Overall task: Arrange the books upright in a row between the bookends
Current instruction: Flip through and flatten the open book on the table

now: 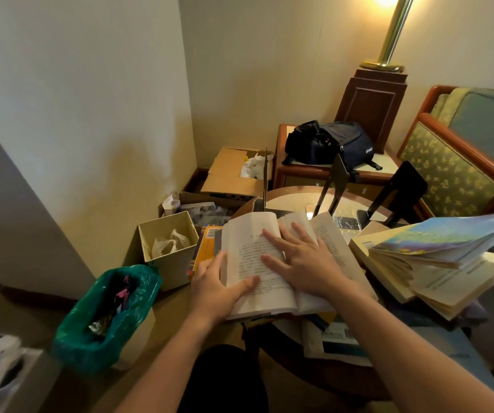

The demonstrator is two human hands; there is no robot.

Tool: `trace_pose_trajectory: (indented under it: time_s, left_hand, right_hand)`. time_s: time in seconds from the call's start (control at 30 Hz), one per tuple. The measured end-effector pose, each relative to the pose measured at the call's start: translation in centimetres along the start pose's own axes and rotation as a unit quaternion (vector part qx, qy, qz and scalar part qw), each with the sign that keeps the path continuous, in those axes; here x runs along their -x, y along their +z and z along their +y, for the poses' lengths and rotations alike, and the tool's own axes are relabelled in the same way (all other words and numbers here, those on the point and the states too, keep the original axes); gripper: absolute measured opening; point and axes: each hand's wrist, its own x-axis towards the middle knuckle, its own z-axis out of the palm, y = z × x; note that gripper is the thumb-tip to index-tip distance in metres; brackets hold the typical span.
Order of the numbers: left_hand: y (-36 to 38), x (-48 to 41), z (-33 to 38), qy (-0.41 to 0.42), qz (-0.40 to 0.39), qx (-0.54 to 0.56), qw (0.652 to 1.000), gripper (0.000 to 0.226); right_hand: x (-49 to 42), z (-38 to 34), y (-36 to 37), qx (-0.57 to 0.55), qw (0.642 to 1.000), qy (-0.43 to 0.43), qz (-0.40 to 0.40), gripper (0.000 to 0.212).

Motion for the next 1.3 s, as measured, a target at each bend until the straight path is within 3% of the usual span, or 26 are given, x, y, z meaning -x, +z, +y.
trace_pose_trajectory:
  time_s: [0.1,0.23,0.67,0.83,1.07,1.3]
  left_hand:
    - [0.7,-0.9,0.3,0.093,-0.014,-0.143,0.985,0.077]
    - [2.0,-2.6,0.8,0.171,-0.059,-0.152,0.972,0.057]
    - [3.0,-8.2,2.4,0.166,-0.041,-0.165,0.971,0.047]
    - [2.5,-5.6,0.6,0.204,-0.034,-0.165,0.964,0.050]
    - [1.1,0.6,-0.8,0.211,-0.105,-0.233,0.944,0.054]
    - [1.2,-0.8,-0.5,0.214,-0.077,-0.274,0.935,0.051]
  right_hand:
    - [0.1,0.2,0.1,-0.010,1.000,-0.003,0.005,0.063]
    - [0.2,0.2,0.2,-0.013,1.000,-0.009,0.009,0.062]
    - [0.1,0.2,0.8,-0.003,1.000,-0.006,0.024,0.057]
    - [0.2,0.0,0.9,-0.005,1.000,-0.006,0.030,0.054]
    - [0.4,-0.1,0.6,-0.007,1.000,-0.007,0.018,0.054]
    - [0.5,-0.3,0.5,0.002,1.000,-0.006,0.014,0.054]
